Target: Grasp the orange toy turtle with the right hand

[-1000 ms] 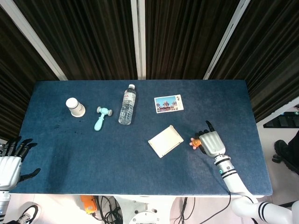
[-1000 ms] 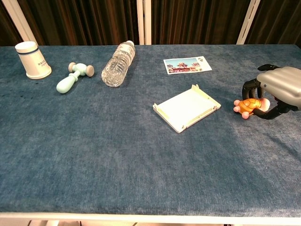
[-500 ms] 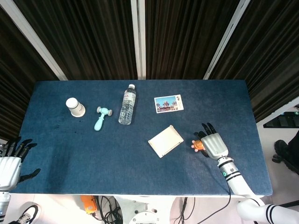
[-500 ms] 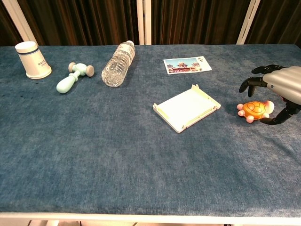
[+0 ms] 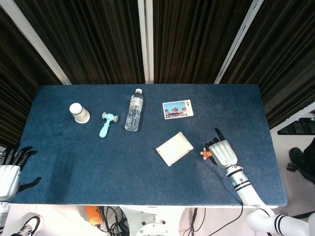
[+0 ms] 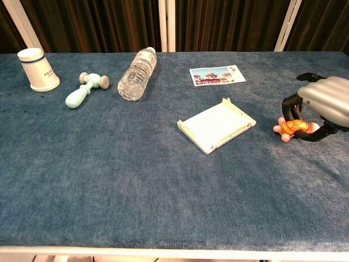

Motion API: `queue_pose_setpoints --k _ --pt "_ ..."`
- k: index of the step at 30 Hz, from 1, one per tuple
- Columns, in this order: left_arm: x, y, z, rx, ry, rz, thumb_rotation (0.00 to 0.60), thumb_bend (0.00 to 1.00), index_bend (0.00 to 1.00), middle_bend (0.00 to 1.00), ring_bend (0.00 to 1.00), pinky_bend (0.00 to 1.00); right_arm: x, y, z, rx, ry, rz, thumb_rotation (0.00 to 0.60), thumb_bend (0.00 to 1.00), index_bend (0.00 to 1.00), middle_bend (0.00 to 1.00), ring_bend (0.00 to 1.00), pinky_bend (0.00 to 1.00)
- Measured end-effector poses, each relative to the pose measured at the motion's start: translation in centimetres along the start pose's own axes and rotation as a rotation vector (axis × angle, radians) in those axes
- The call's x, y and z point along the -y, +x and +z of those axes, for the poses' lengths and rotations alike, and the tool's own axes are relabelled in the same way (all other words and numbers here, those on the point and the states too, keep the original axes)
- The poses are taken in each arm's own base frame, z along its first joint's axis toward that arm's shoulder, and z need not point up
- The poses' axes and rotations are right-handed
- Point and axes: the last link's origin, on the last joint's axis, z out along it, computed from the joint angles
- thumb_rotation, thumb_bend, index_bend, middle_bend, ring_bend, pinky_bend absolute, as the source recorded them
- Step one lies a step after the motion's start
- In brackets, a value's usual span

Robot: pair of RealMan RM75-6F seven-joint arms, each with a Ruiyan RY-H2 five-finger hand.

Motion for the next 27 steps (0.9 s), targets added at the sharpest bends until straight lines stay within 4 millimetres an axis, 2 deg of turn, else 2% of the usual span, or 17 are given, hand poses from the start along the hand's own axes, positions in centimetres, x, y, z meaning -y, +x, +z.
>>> queue_pose_setpoints --k 3,5,6,8,10,12,21,27 --pt "0.0 0.0 0.1 0.000 0.000 0.001 0.600 0.11 0.24 0.16 0.00 0.05 -0.1 -0.1 -0.1 0.000 -0.009 0.007 0.600 0.44 1.00 0.97 0.45 0.00" --pt "-0.1 0.0 0.1 0.000 -0.002 0.001 0.600 0.11 0.24 0.16 0.00 0.05 -0.2 0.0 -0.2 -0.005 -0.018 0.022 0.600 0.37 0.92 0.89 0.40 0.00" --pt "-0.1 0.0 0.1 0.000 -0.002 0.001 0.600 0.11 0.24 0.16 0.00 0.05 -0.3 0.0 -0.2 -0.003 -0.019 0.028 0.600 0.32 0.83 0.80 0.35 0.00" --pt "-0.1 0.1 0.1 -0.001 -0.004 0.001 0.600 0.11 0.24 0.16 0.00 0.05 -0.5 0.3 -0.3 0.000 -0.019 0.039 0.600 0.23 0.56 0.56 0.21 0.00" --pt "-0.2 0.1 0.1 -0.001 -0.004 0.002 0.600 0.11 0.24 0.16 0.00 0.05 -0.7 0.7 -0.3 -0.012 -0.021 0.050 0.600 0.20 0.39 0.40 0.10 0.00" --pt "-0.2 0.1 0.1 0.000 -0.004 0.003 0.600 0.11 0.24 0.16 0.00 0.05 -0.8 1.1 -0.3 -0.026 -0.024 0.057 0.600 0.17 0.32 0.32 0.05 0.00" --pt "-0.4 0.1 0.2 0.001 -0.008 0.006 0.600 0.11 0.24 0.16 0.00 0.05 -1.2 1.5 -0.3 0.004 -0.031 0.047 0.600 0.17 0.29 0.33 0.04 0.00" --pt "-0.5 0.1 0.3 0.002 -0.009 0.008 0.600 0.11 0.24 0.16 0.00 0.05 -0.9 1.4 0.0 0.025 -0.023 0.042 0.600 0.17 0.32 0.40 0.04 0.00"
